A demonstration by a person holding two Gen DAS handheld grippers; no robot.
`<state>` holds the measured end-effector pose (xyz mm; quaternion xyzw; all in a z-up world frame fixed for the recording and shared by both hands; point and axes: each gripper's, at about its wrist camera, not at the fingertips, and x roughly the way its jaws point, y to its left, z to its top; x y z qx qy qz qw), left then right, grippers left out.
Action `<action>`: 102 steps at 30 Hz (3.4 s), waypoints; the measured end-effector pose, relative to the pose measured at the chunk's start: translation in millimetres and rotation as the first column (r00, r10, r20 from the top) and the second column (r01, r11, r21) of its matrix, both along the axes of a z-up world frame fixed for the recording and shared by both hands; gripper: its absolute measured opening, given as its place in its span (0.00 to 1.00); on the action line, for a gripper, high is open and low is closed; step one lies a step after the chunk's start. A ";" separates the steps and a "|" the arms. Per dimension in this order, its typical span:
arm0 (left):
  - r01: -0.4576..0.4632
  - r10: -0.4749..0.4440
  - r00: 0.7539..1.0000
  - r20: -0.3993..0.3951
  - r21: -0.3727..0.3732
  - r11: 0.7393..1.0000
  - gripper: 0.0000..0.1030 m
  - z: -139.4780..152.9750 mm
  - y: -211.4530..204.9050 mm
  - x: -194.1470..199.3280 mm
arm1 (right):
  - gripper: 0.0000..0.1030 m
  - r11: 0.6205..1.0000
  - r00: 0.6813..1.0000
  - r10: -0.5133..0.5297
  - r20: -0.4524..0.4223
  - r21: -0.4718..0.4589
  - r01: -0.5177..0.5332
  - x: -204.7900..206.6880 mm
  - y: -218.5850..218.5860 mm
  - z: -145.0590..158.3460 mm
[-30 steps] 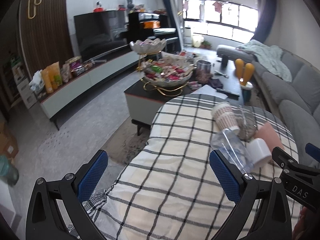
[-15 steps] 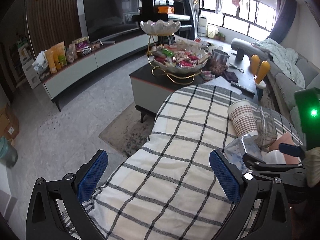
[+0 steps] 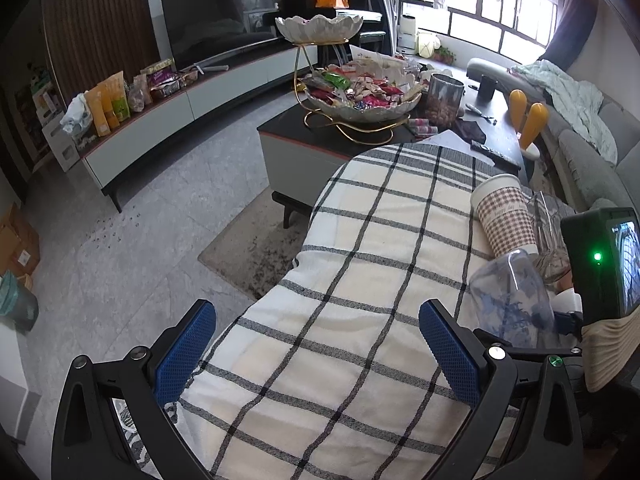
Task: Flip cup upside down
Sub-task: 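Reach the right gripper to the clear plastic cup and close on it, then lift the clear cup with the right gripper and carry it toward the left gripper, then close the left gripper on the clear cup while the right gripper releases it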
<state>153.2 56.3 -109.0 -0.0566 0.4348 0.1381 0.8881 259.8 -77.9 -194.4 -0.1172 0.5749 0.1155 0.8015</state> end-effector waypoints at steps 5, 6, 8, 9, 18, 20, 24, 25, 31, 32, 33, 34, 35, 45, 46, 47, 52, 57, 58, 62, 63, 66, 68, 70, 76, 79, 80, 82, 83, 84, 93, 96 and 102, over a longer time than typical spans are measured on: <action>0.000 0.000 1.000 0.013 -0.001 1.000 1.00 3.8 2.4 -2.8 | 0.69 1.000 1.000 -0.004 0.007 0.030 0.004 -7.0 1.5 2.1; 0.000 0.000 1.000 0.017 -0.001 1.000 1.00 5.2 3.7 -4.3 | 0.69 0.999 1.000 -0.011 0.014 0.037 0.010 -8.9 1.2 3.7; -0.001 0.001 1.000 0.023 0.000 1.000 1.00 7.8 6.0 -7.8 | 0.69 0.998 0.999 -0.029 0.033 0.049 0.027 -15.3 1.0 10.6; 0.000 0.000 1.000 0.026 0.001 1.000 1.00 9.3 7.5 -10.0 | 0.69 0.998 0.998 -0.041 0.043 0.057 0.039 -21.3 0.1 15.0; 0.020 -0.021 0.998 0.061 0.005 1.000 1.00 28.6 33.5 -42.6 | 0.69 0.949 0.968 -0.251 0.032 0.207 0.239 -77.0 -14.2 36.7; 0.054 -0.055 0.996 0.076 0.006 0.998 1.00 35.3 37.7 -52.6 | 0.69 0.922 0.952 -0.306 -0.004 0.247 0.297 -95.3 -17.7 35.1; 0.148 -0.150 0.984 0.097 0.030 0.989 1.00 49.5 37.0 -72.1 | 0.69 0.867 0.917 -0.395 -0.059 0.306 0.394 -136.6 -20.1 28.6; 0.167 -0.171 0.980 0.100 0.043 0.985 1.00 52.0 34.9 -76.8 | 0.69 0.852 0.907 -0.416 -0.069 0.318 0.415 -146.7 -20.0 27.5; 0.268 -0.270 0.957 0.105 0.034 0.963 1.00 59.9 31.6 -104.4 | 0.69 0.792 0.868 -0.486 -0.102 0.368 0.486 -181.6 -15.9 23.8; 0.280 -0.282 0.954 0.107 0.028 0.959 1.00 59.8 31.5 -108.5 | 0.69 0.786 0.866 -0.488 -0.112 0.375 0.492 -185.1 -14.0 22.9; 0.297 -0.298 0.949 0.107 0.023 0.955 1.00 59.2 30.6 -112.8 | 0.69 0.782 0.863 -0.491 -0.117 0.377 0.496 -187.9 -13.3 22.4; 0.307 -0.307 0.946 0.106 0.021 0.951 1.00 58.4 29.5 -115.8 | 0.69 0.774 0.859 -0.497 -0.124 0.384 0.503 -190.5 -12.4 21.2; 0.319 -0.318 0.942 0.103 0.013 0.948 1.00 57.4 29.2 -118.9 | 0.69 0.766 0.854 -0.503 -0.132 0.390 0.511 -192.3 -11.9 19.3; 0.328 -0.327 0.944 0.037 -0.013 0.945 1.00 38.5 43.3 -122.3 | 0.69 0.690 0.818 -0.533 -0.216 0.448 0.568 -200.6 -6.0 -8.8; 0.327 -0.327 0.945 0.024 -0.018 0.945 1.00 35.1 44.2 -121.2 | 0.69 0.695 0.822 -0.526 -0.219 0.446 0.564 -200.1 -3.3 -10.8; 0.326 -0.326 0.945 0.018 -0.022 0.945 1.00 31.8 45.0 -121.5 | 0.69 0.700 0.824 -0.524 -0.214 0.443 0.560 -201.4 -2.1 -11.1; 0.320 -0.320 0.947 -0.008 -0.021 0.947 1.00 22.5 45.5 -120.0 | 0.69 0.710 0.824 -0.527 -0.208 0.424 0.562 -202.0 -1.7 -17.9; 0.326 -0.327 0.945 -0.019 -0.016 0.945 1.00 21.5 42.4 -118.9 | 0.72 0.718 0.830 -0.514 -0.216 0.420 0.555 -201.5 -1.9 -19.6; 0.326 -0.327 0.945 -0.020 -0.016 0.945 1.00 22.2 42.4 -118.8 | 0.76 0.718 0.830 -0.515 -0.215 0.420 0.554 -201.8 -2.8 -18.5; 0.325 -0.326 0.945 -0.017 -0.024 0.945 1.00 29.0 41.5 -119.4 | 0.82 0.724 0.838 -0.510 -0.195 0.429 0.540 -205.8 -5.6 -5.9; 0.326 -0.327 0.945 -0.018 -0.027 0.945 1.00 30.9 40.2 -119.9 | 0.82 0.724 0.839 -0.508 -0.193 0.433 0.538 -207.1 -7.0 -2.5; 0.328 -0.329 0.944 -0.026 -0.042 0.944 1.00 36.3 34.6 -121.1 | 0.82 0.711 0.835 -0.522 -0.177 0.450 0.540 -214.4 -18.3 12.4; 0.321 -0.323 0.946 -0.029 -0.062 0.945 1.00 39.4 28.6 -122.0 | 0.82 0.703 0.823 -0.550 -0.141 0.454 0.548 -221.8 -32.5 27.9; 0.324 -0.327 0.944 -0.039 -0.075 0.943 1.00 40.7 20.7 -122.2 | 0.82 0.707 0.813 -0.575 -0.093 0.443 0.551 -228.3 -46.1 42.5; 0.385 -0.399 0.906 -0.142 -0.116 0.915 1.00 30.9 -27.3 -112.8 | 0.83 0.728 0.758 -0.646 0.086 0.366 0.579 -248.7 -89.9 89.4; 0.410 -0.439 0.873 -0.212 -0.167 0.896 1.00 20.8 -47.5 -102.4 | 0.89 0.737 0.737 -0.658 0.156 0.335 0.588 -254.3 -103.6 105.3; 0.424 -0.456 0.854 -0.251 -0.175 0.889 1.00 16.0 -55.7 -96.2 | 0.89 0.736 0.729 -0.663 0.169 0.330 0.592 -254.0 -107.6 109.0; 0.445 -0.479 0.820 -0.313 -0.178 0.878 1.00 9.6 -67.2 -86.2 | 0.89 0.736 0.726 -0.664 0.179 0.327 0.593 -252.4 -111.7 113.5; 0.455 -0.489 0.802 -0.342 -0.180 0.872 1.00 7.2 -72.2 -81.3 | 0.89 0.736 0.726 -0.664 0.180 0.329 0.592 -249.5 -114.2 115.3; 0.469 -0.502 0.775 -0.384 -0.184 0.864 1.00 2.8 -79.4 -75.7 | 0.89 0.734 0.725 -0.665 0.178 0.333 0.592 -247.6 -117.4 116.8; 0.430 -0.491 0.556 -0.671 -0.273 0.860 0.99 -45.3 -111.3 -49.1 | 0.89 0.685 0.710 -0.697 0.104 0.390 0.615 -230.6 -138.6 109.6; 0.376 -0.465 0.518 -0.718 -0.296 0.878 0.99 -58.9 -113.3 -40.7 | 0.89 0.668 0.709 -0.702 0.066 0.407 0.623 -222.0 -144.4 102.0; 0.374 -0.429 0.445 -0.786 -0.272 0.887 0.96 -82.4 -121.2 -29.8 | 0.89 0.655 0.717 -0.697 0.015 0.419 0.629 -203.2 -149.2 85.0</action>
